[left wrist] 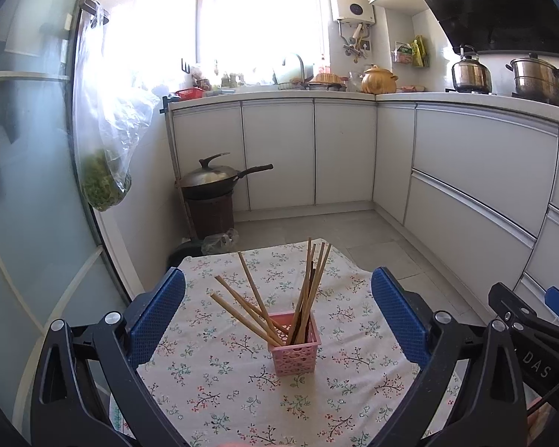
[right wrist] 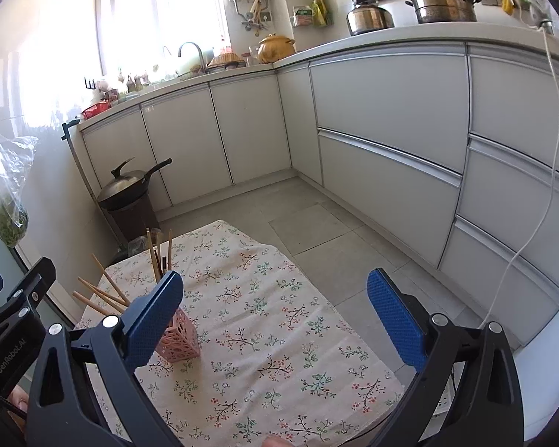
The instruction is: Organize utensils
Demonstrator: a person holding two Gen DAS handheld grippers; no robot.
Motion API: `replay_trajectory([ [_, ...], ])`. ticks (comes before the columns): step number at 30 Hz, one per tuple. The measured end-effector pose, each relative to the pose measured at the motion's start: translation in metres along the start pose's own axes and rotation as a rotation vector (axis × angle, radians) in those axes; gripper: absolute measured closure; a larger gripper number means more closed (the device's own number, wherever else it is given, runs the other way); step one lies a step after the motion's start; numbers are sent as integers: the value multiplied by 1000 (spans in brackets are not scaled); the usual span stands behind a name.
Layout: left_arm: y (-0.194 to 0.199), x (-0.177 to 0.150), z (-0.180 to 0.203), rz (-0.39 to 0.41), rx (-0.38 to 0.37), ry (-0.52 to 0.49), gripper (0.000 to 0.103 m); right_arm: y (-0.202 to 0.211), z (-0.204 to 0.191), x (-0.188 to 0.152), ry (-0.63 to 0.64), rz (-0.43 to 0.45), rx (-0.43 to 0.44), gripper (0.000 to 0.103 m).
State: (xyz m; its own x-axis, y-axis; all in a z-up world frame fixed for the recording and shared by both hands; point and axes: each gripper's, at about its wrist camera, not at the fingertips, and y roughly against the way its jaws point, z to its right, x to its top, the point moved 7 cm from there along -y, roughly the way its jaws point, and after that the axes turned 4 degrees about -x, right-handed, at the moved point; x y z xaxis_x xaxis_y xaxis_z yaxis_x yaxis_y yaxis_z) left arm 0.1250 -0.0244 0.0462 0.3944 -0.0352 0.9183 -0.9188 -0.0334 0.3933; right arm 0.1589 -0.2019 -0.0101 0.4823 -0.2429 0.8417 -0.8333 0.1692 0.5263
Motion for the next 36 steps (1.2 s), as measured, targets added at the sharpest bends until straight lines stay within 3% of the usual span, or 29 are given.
replay_trajectory([
  [36, -7, -9, 0, -24, 1, -6, 7, -8, -1, -4, -12, -39, 9, 7],
])
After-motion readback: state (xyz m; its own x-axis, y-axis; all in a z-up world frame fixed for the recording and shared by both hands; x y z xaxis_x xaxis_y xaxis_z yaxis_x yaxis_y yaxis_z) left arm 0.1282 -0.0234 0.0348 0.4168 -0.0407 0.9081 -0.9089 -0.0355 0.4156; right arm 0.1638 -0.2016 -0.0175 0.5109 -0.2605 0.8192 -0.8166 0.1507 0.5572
